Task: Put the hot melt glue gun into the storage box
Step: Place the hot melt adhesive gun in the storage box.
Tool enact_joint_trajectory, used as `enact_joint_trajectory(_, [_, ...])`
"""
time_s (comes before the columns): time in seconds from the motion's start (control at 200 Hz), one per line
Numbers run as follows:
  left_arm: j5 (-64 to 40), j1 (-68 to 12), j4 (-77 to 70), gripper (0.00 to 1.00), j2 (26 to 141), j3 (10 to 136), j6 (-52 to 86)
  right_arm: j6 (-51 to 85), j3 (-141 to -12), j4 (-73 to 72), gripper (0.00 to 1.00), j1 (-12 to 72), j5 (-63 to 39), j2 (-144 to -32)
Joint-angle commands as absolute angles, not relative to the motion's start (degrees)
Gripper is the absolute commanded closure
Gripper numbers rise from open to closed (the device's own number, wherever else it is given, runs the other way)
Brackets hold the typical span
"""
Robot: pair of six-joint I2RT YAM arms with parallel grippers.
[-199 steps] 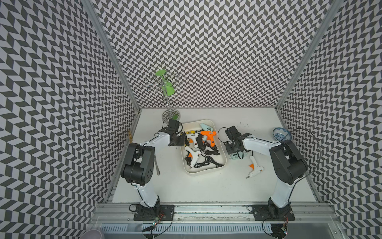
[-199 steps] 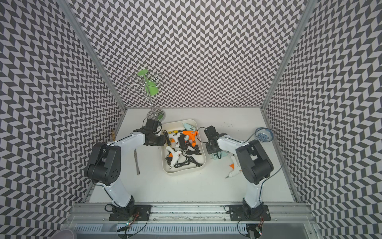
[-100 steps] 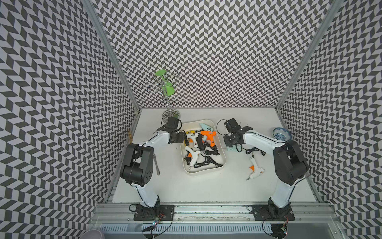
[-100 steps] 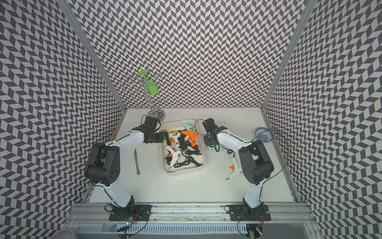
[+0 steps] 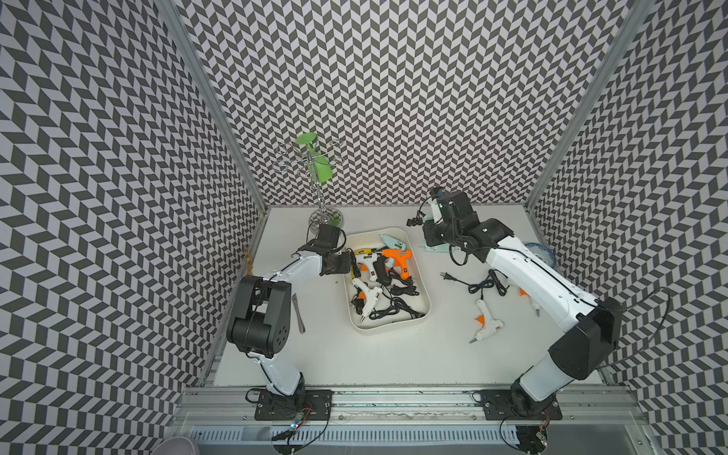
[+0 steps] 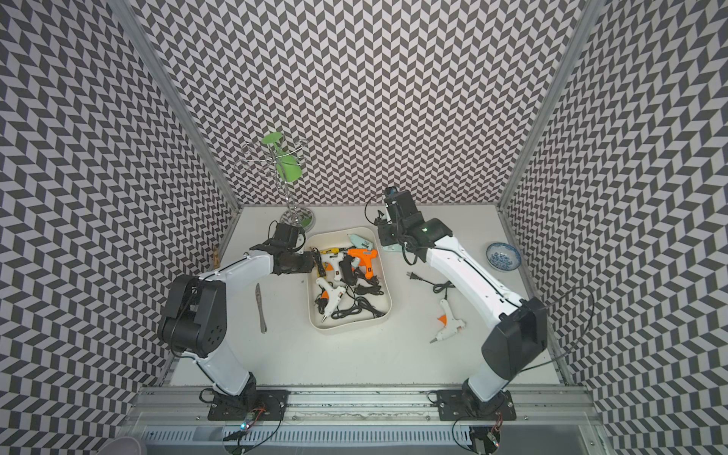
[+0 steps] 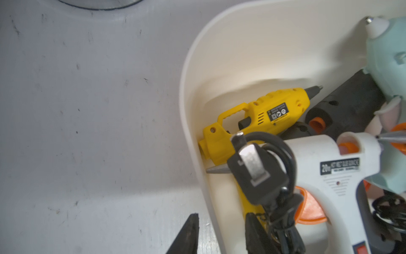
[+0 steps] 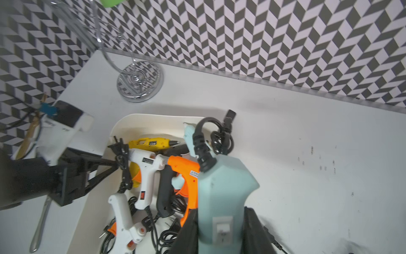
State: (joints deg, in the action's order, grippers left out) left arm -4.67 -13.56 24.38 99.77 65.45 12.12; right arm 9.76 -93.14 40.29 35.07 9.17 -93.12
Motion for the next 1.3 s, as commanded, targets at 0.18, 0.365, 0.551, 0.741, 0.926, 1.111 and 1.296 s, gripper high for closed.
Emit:
enact_joint_trajectory(0.18, [-6.45,-13.36,23.38,0.6,98.63,65.16,13.07,13.96,-99.27,45.76,0.89,49.96,14.87,-94.79])
enact_joint_trajectory(0.365, [-6.54,-13.36,23.47,0.6,98.16,64.31,12.76,15.95,-94.4,41.47,0.89,53.76,13.28,-101.37])
enact_joint_trajectory(0.551, [-6.88,-13.36,23.2,0.6,97.32,63.13,12.74,18.77,-93.32,42.65,0.9,54.84,17.4,-108.99])
enact_joint_trajectory(0.741, [-6.99,-13.36,23.2,0.6,97.04,63.11,12.84,20.93,-88.96,38.34,0.9,55.38,17.32,-109.49])
enact_joint_trajectory(0.926, [-7.17,-13.33,23.31,0.6,97.12,63.15,12.72,20.68,-86.4,35.57,0.9,58.1,19.5,-112.22])
enact_joint_trajectory(1.111, [-7.15,-13.36,23.07,0.6,97.01,62.67,12.64,19.6,-77.23,27.57,0.84,59.5,23.45,-110.41])
enact_joint_trajectory(1.296, [-7.13,-13.36,23.33,0.6,96.97,62.78,12.43,20.88,-78.88,32.17,0.53,59.66,25.49,-113.25])
